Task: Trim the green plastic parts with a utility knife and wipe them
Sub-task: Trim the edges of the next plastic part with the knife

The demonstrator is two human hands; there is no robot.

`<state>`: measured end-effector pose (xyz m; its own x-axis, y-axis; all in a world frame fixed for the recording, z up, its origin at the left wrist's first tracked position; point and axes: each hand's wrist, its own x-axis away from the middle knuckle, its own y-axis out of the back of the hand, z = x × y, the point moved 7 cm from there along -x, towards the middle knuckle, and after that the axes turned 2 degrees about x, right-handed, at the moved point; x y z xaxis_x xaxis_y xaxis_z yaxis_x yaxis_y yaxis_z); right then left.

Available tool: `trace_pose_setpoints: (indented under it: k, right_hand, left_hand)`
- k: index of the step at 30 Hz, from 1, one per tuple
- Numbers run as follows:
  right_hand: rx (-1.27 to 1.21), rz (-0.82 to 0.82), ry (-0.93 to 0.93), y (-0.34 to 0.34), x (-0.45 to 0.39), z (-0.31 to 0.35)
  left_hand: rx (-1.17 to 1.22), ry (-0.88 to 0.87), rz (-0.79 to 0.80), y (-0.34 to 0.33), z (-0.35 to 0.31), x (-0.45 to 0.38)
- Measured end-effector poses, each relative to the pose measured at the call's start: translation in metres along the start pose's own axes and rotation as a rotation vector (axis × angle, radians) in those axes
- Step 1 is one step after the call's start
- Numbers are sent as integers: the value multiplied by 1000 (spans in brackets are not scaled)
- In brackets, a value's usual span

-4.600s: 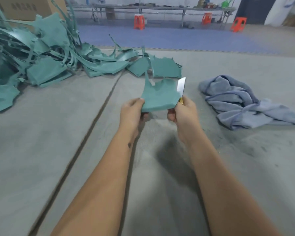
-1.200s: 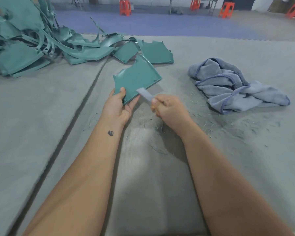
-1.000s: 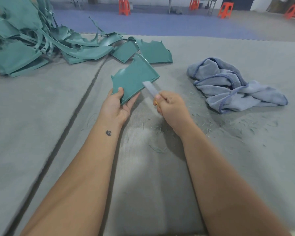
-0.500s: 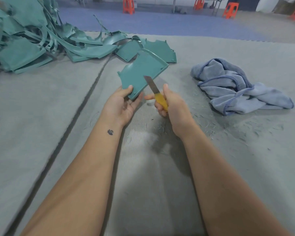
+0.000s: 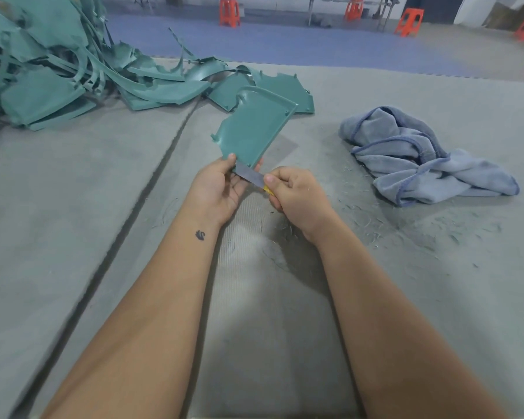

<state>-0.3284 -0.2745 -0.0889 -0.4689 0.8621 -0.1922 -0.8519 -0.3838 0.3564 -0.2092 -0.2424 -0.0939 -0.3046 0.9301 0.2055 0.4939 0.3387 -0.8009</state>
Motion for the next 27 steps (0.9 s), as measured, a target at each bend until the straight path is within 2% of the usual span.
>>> trace_pose_setpoints:
  k: [8, 11, 13, 16, 19, 20, 22, 27]
  right_hand:
    - [-81, -112, -28, 8, -3, -8]
    - [-270, -239, -103, 22, -6, -16]
    - [-352, -263, -116, 26, -6, -19]
    - [-366, -208, -68, 22, -5, -16]
    - [-165, -26, 8, 6, -3, -7]
    - [-117, -12, 16, 4, -3, -6]
    - [-137, -87, -9, 10, -5, -8]
    - [-450, -277, -131, 28, -8, -20]
  left_hand:
    - [-111, -3, -19, 4, -1, 0]
    - [-146, 8, -24, 6, -1, 0]
    - [-159, 2, -26, 7, -2, 1]
    - [-175, -19, -39, 6, -2, 0]
    - [-222, -52, -67, 6, -3, -1]
    - [-237, -52, -71, 6, -3, -1]
    - [-247, -27, -61, 5, -2, 0]
    - [-219, 18, -49, 5, 0, 1]
